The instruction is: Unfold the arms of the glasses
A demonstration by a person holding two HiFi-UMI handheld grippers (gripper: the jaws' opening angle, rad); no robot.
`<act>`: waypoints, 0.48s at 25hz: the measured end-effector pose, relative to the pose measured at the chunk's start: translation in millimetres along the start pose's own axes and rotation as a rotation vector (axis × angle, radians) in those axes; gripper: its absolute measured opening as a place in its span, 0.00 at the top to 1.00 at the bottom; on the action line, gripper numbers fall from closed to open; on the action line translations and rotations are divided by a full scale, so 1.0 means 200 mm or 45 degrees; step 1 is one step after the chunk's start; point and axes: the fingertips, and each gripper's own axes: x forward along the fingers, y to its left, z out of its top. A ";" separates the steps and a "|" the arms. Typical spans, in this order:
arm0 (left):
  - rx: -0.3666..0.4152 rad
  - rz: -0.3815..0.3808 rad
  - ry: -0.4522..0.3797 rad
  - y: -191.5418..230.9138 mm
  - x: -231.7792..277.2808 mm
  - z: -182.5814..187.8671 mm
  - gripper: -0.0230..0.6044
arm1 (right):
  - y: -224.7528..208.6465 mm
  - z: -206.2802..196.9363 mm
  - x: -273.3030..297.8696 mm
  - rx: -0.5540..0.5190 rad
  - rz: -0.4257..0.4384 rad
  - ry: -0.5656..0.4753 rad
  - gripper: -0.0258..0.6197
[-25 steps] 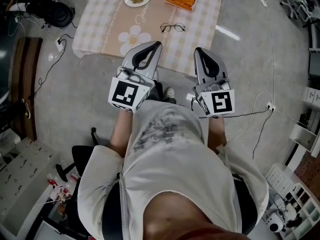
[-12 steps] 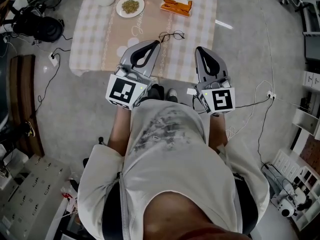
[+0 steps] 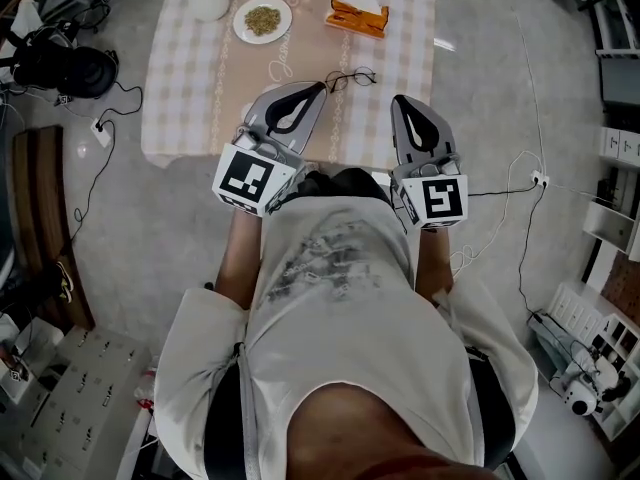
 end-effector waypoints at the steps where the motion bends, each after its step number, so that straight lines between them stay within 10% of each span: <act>1: 0.001 -0.007 0.003 0.01 0.00 -0.01 0.95 | 0.00 -0.01 0.01 -0.004 -0.003 0.011 0.94; 12: 0.028 -0.034 0.059 0.08 0.08 -0.11 0.95 | -0.08 -0.11 0.09 -0.001 -0.026 0.081 0.93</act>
